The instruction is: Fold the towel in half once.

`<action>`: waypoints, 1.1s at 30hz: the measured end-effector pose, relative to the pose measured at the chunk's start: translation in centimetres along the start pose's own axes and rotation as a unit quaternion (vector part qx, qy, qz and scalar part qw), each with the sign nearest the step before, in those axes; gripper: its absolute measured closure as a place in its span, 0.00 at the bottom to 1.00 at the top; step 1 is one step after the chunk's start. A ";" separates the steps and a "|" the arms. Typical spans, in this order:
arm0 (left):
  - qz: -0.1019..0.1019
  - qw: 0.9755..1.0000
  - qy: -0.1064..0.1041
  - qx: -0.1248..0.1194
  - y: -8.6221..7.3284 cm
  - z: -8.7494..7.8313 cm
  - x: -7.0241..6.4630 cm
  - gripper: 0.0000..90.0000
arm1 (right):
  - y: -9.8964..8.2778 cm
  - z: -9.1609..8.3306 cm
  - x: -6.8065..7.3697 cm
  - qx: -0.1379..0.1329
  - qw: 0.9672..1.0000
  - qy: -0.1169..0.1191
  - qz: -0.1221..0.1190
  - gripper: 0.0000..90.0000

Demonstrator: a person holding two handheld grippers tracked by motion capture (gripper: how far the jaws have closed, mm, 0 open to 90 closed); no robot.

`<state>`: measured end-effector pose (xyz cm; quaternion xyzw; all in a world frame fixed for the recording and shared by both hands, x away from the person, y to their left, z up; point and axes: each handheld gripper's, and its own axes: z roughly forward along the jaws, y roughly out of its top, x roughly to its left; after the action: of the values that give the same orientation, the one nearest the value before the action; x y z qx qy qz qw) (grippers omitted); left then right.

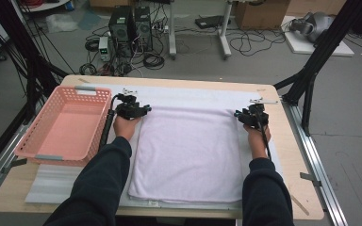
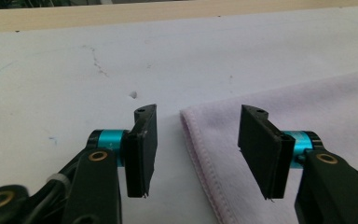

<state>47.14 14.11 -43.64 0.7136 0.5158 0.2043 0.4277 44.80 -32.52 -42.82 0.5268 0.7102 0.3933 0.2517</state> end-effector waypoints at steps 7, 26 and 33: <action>0.005 0.999 -0.039 -0.028 -0.4 -1.9 -0.8 0.42 | -1.0 -3.9 0.0 -0.008 0.999 0.039 -0.025 0.63; 0.040 0.993 -0.089 -0.069 -3.0 -7.3 -3.2 0.32 | -8.6 -9.4 4.2 0.081 0.990 0.059 -0.096 0.50; 0.044 0.992 -0.096 -0.073 -2.9 -8.4 -3.1 0.30 | -8.5 -11.0 2.7 0.050 0.996 0.031 -0.068 0.50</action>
<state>38.13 14.94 -40.90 0.7190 0.4242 0.1908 0.5164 30.78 -34.35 -43.53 0.4767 0.7705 0.3557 0.2294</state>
